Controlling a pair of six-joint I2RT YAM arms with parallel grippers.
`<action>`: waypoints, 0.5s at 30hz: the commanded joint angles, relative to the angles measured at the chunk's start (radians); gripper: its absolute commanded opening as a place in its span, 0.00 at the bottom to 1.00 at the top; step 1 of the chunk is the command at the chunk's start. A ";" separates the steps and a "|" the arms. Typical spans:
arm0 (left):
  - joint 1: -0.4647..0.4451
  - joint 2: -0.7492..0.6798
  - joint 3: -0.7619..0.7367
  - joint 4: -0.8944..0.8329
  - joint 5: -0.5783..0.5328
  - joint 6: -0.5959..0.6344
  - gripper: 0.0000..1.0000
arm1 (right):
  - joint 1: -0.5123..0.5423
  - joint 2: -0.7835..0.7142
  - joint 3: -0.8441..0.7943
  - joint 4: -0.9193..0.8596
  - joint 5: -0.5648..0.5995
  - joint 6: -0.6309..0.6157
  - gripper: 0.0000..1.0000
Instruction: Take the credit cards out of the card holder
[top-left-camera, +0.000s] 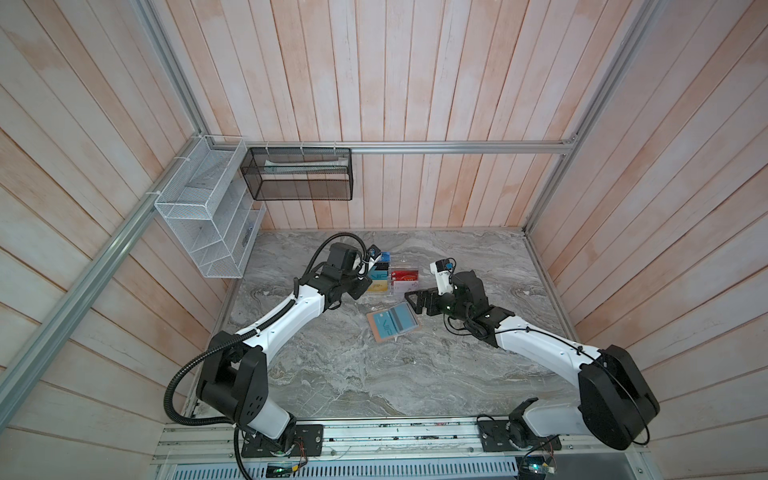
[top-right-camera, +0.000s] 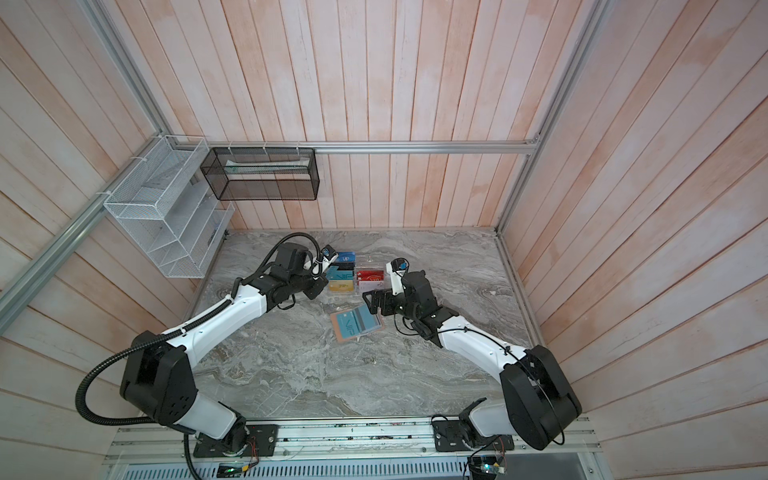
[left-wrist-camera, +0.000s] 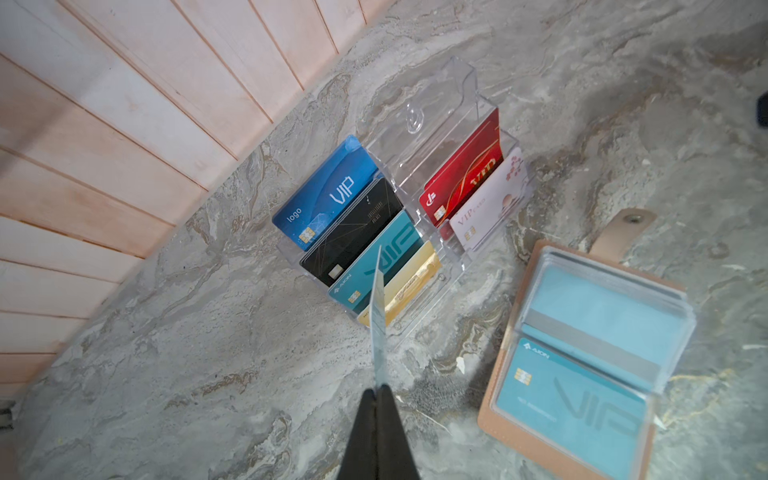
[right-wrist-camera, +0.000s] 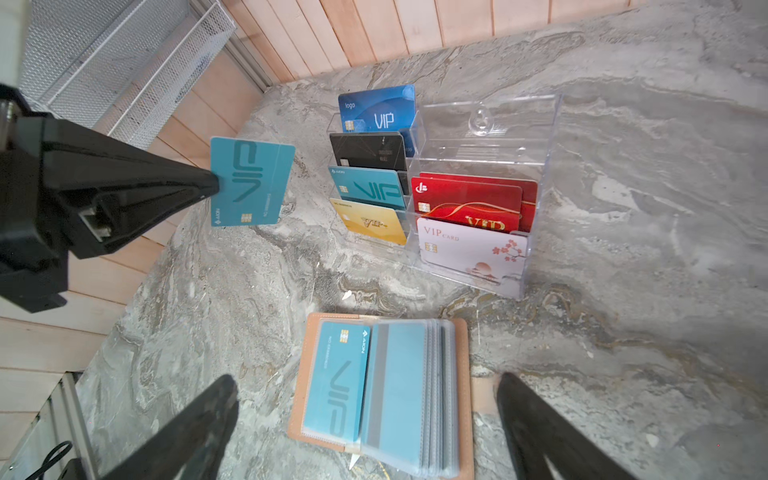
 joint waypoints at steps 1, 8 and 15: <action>-0.011 0.023 0.028 -0.003 -0.041 0.199 0.00 | -0.011 0.032 0.038 -0.040 0.027 -0.031 0.98; -0.017 0.067 0.082 0.005 -0.042 0.374 0.00 | -0.025 0.072 0.086 -0.077 0.021 -0.050 0.98; -0.023 0.151 0.192 -0.036 -0.062 0.525 0.00 | -0.044 0.067 0.097 -0.120 0.056 -0.079 0.98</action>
